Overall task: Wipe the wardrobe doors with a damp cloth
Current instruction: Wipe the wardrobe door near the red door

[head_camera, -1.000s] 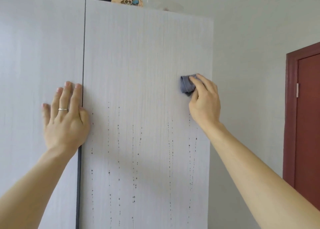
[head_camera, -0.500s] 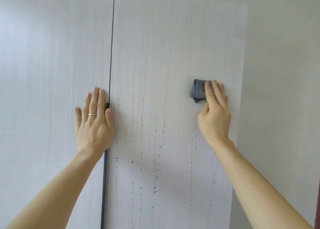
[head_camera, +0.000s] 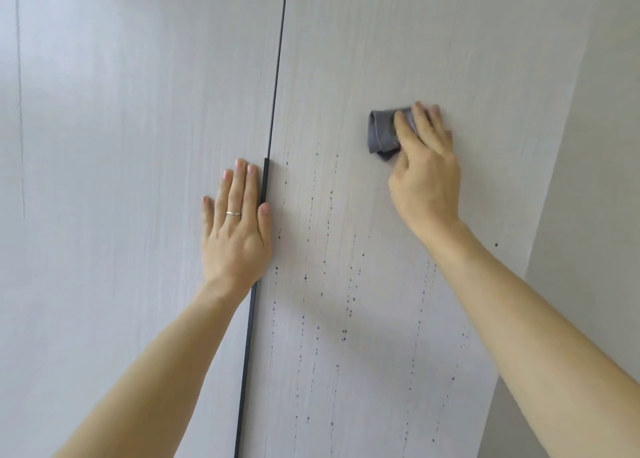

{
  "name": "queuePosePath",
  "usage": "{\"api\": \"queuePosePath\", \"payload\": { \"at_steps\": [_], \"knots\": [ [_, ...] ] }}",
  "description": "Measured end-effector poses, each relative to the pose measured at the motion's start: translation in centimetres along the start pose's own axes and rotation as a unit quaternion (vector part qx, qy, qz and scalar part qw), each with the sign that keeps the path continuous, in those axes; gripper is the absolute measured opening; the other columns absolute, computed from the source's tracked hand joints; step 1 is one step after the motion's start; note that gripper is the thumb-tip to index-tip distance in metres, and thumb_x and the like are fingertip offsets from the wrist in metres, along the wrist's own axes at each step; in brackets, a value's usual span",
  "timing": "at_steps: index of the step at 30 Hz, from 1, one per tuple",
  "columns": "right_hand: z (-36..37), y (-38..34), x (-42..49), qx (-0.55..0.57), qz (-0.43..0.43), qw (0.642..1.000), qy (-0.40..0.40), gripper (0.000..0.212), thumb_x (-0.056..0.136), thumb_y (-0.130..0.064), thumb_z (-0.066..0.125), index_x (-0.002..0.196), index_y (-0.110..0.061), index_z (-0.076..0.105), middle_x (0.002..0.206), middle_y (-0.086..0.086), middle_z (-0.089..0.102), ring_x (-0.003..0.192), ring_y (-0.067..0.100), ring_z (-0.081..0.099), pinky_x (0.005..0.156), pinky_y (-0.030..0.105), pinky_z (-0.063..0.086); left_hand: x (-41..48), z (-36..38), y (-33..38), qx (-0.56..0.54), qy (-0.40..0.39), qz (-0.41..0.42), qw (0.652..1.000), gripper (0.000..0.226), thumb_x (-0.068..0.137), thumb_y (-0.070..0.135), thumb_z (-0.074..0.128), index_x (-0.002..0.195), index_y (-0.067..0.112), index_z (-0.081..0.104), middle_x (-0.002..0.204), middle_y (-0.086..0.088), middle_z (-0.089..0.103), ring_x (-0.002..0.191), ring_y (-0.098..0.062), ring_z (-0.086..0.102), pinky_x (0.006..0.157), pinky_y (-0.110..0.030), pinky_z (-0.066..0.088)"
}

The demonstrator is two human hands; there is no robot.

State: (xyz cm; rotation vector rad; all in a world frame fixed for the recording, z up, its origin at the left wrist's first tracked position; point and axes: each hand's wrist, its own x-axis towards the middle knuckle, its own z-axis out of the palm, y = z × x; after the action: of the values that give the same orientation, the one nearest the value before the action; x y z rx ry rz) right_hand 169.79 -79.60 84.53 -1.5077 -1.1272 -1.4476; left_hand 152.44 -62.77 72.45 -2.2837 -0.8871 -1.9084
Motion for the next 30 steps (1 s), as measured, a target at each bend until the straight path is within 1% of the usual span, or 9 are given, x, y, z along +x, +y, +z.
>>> {"api": "queuePosePath", "payload": {
  "at_steps": [2,4,9,13,17,19,22,24,30],
  "knots": [
    [0.3,-0.4,0.0,-0.01,0.003,1.0,0.017,0.046,0.094,0.004,0.045,0.138,-0.003,0.056,0.152,0.016,0.044,0.146,0.037,0.032,0.121,0.045,0.018,-0.7,0.4,-0.2,0.004,0.001,0.006,1.0,0.057,0.107,0.039,0.013,0.163,0.024,0.009,0.17,0.009,0.003,0.155,-0.008,-0.003,0.126,-0.044,0.001],
    [1.3,-1.1,-2.7,-0.012,-0.052,0.998,0.025,0.043,0.096,0.005,0.046,0.137,-0.001,0.057,0.15,0.017,0.047,0.144,0.038,0.035,0.121,0.047,0.021,-1.2,0.8,-0.7,0.007,0.014,0.003,1.0,0.057,0.108,0.039,0.013,0.162,0.023,0.011,0.17,0.008,0.005,0.155,-0.009,-0.001,0.126,-0.045,0.002],
    [2.4,-3.6,-8.7,-0.016,-0.203,0.979,-0.017,0.041,0.104,-0.001,0.032,0.13,-0.001,0.063,0.141,0.015,0.057,0.136,0.036,0.048,0.114,0.052,0.036,-1.2,1.2,-0.9,0.015,0.035,0.006,0.999,0.056,0.108,0.036,0.017,0.162,0.021,0.016,0.169,0.006,0.01,0.156,-0.012,0.005,0.126,-0.047,0.005],
    [3.1,-4.1,-1.5,-0.017,-0.148,0.988,0.042,0.039,0.096,0.0,0.042,0.127,-0.001,0.065,0.135,0.015,0.061,0.128,0.037,0.054,0.108,0.053,0.043,-1.2,1.3,-0.9,0.014,0.03,0.011,0.999,0.056,0.108,0.037,0.016,0.162,0.021,0.014,0.169,0.007,0.007,0.156,-0.011,0.001,0.126,-0.047,0.004],
    [4.0,-5.5,0.7,0.004,-0.113,0.99,0.081,0.036,0.096,0.001,0.045,0.125,0.0,0.067,0.129,0.011,0.066,0.118,0.03,0.051,0.096,0.044,0.05,-1.3,1.4,-1.0,0.025,0.044,0.015,0.999,0.056,0.108,0.037,0.016,0.162,0.021,0.017,0.169,0.007,0.01,0.156,-0.01,0.003,0.126,-0.047,0.007],
    [4.7,-6.8,-2.2,0.019,-0.16,0.984,0.078,0.034,0.095,0.003,0.049,0.122,0.0,0.069,0.129,0.01,0.066,0.115,0.028,0.049,0.096,0.042,0.05,-1.3,1.5,-1.2,0.029,0.055,0.014,0.998,0.056,0.108,0.038,0.016,0.161,0.021,0.019,0.169,0.006,0.012,0.155,-0.01,0.004,0.126,-0.047,0.009],
    [4.9,-7.5,-6.8,0.022,-0.26,0.965,0.023,0.031,0.093,0.003,0.058,0.12,-0.003,0.071,0.129,0.005,0.067,0.115,0.027,0.057,0.097,0.038,0.05,-1.3,1.8,-1.3,0.04,0.078,0.026,0.996,0.055,0.108,0.035,0.023,0.16,0.019,0.026,0.167,0.003,0.02,0.155,-0.012,0.011,0.125,-0.047,0.014],
    [5.0,-7.4,-5.4,0.022,-0.288,0.957,0.014,0.031,0.092,0.003,0.059,0.12,-0.004,0.071,0.128,0.003,0.067,0.114,0.026,0.058,0.096,0.037,0.051,-1.2,1.8,-1.5,0.048,0.088,0.03,0.995,0.054,0.108,0.035,0.025,0.159,0.019,0.028,0.167,0.003,0.022,0.154,-0.013,0.014,0.124,-0.047,0.015],
    [5.5,-7.6,3.1,0.024,-0.159,0.985,0.069,0.035,0.093,0.002,0.052,0.123,-0.002,0.069,0.128,0.009,0.067,0.113,0.025,0.046,0.098,0.037,0.049,-1.2,1.9,-1.5,0.043,0.079,0.032,0.995,0.055,0.108,0.035,0.022,0.16,0.02,0.024,0.168,0.005,0.017,0.155,-0.011,0.006,0.125,-0.047,0.01]
  ]
}}
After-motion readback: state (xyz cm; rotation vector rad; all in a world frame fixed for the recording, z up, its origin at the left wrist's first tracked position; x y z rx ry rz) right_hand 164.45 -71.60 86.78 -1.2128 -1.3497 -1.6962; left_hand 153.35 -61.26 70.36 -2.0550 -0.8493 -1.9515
